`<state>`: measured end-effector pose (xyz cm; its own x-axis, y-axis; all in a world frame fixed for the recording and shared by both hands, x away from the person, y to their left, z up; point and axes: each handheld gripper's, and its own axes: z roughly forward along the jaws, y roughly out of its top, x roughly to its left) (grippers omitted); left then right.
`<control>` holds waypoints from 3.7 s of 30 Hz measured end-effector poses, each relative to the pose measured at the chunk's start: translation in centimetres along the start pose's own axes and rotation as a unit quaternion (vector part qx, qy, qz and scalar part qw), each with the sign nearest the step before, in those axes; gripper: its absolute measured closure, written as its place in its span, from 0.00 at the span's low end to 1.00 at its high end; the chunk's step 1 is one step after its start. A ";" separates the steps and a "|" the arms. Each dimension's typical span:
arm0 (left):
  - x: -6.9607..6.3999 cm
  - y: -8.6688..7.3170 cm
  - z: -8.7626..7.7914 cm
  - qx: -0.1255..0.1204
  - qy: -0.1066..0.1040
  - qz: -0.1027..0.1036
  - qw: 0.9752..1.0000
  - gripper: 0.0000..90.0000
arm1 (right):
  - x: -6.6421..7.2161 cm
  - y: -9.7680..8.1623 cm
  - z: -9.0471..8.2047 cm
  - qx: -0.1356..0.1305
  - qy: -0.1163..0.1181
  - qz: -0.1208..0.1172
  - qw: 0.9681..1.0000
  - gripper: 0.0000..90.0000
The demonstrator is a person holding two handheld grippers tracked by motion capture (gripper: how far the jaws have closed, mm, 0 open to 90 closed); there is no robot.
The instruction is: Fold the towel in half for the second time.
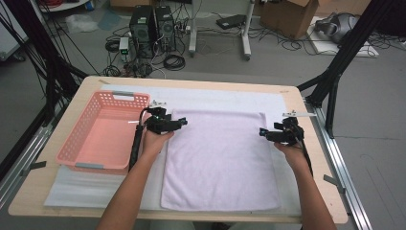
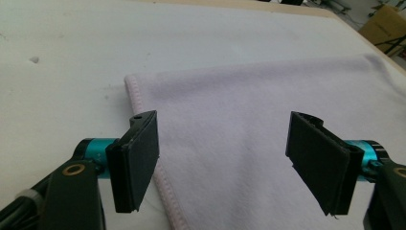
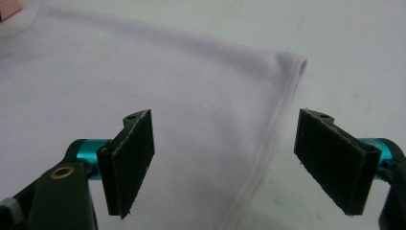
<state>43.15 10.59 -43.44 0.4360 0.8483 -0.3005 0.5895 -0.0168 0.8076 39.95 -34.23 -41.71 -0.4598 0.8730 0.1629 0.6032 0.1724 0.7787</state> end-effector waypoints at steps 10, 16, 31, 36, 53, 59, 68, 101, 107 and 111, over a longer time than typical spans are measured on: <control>1.6 1.1 2.5 0.027 0.060 0.002 0.998 0.37 | -1.1 0.7 3.7 0.026 -0.022 0.020 0.999 0.23; 1.5 0.5 3.1 0.041 0.088 0.059 0.994 0.47 | -1.5 1.4 5.2 0.038 -0.057 0.021 0.997 0.30; 1.3 1.1 2.3 0.013 0.070 -0.003 0.997 0.95 | -0.6 2.0 6.1 0.048 -0.052 0.012 0.997 0.93; 1.0 1.8 1.0 -0.016 0.058 -0.004 0.998 0.95 | -0.1 2.7 4.4 0.003 -0.050 -0.004 0.999 0.93; -1.6 1.6 -5.2 -0.060 0.002 0.009 0.998 0.95 | 2.1 1.7 -2.2 -0.047 -0.028 -0.025 0.998 0.92; -2.0 -0.6 -7.4 -0.061 -0.010 0.017 0.998 0.95 | 3.6 1.6 -3.9 -0.054 -0.028 -0.043 0.997 0.92; -3.3 -4.7 -10.1 -0.064 -0.041 0.042 0.996 0.95 | 5.5 -2.2 -6.2 -0.051 -0.020 -0.073 0.996 0.91; -4.1 -7.7 -8.9 0.020 -0.046 0.085 0.995 0.47 | 5.2 -6.0 -7.7 -0.058 -0.007 0.007 0.998 0.45; -4.3 -7.9 -8.7 0.029 -0.037 0.114 0.992 0.77 | 5.6 -5.7 -5.9 -0.018 -0.021 -0.035 0.999 0.86; -4.6 -7.9 -9.7 0.007 -0.050 0.124 0.991 0.91 | 6.0 -6.9 -7.1 -0.041 -0.026 -0.061 0.997 0.95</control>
<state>29.85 12.01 -43.54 0.6337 0.7603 -0.1429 0.4648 -0.2266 0.8559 28.44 -33.40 -41.81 -0.4899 0.8711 0.0339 0.4892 0.2425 0.8378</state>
